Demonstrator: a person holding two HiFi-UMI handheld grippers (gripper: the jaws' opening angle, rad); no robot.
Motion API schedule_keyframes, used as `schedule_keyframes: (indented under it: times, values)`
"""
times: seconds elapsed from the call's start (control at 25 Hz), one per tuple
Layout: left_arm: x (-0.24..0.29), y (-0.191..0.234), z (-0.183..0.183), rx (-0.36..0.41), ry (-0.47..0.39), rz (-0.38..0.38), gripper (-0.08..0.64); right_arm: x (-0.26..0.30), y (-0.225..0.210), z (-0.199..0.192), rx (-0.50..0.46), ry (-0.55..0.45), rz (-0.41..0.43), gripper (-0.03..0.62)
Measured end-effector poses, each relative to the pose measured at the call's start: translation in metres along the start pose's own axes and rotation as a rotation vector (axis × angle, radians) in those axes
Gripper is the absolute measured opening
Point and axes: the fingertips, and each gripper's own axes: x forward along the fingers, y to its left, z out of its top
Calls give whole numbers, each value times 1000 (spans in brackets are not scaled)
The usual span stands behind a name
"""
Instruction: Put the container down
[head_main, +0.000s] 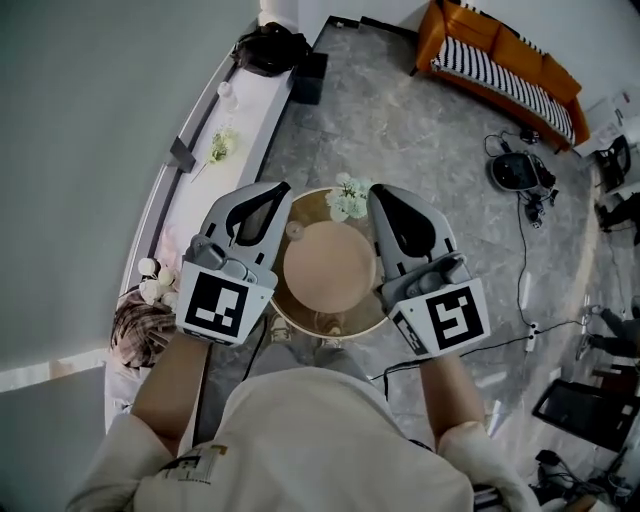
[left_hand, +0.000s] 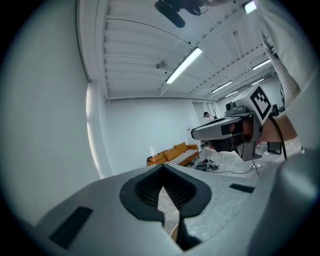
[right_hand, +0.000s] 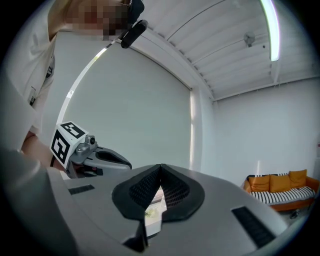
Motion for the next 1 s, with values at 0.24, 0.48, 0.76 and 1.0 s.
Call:
schedule_keyframes:
  times: [0.24,0.48,0.76,1.0]
  values:
    - [-19,-15,40,-3,-52,-23,9,-30,11,51,-38,-88,25,8]
    - [-43,-23,61,-37,-85,-11,9,-59,23,82,-41,-154,16,8]
    - [-63,-35,65,-65,-107,25,9,-83,44,85,-19,-168,41,8]
    - [-68,-42,45,-105,-71,43,9,-88,44,67,34,-127,27,8]
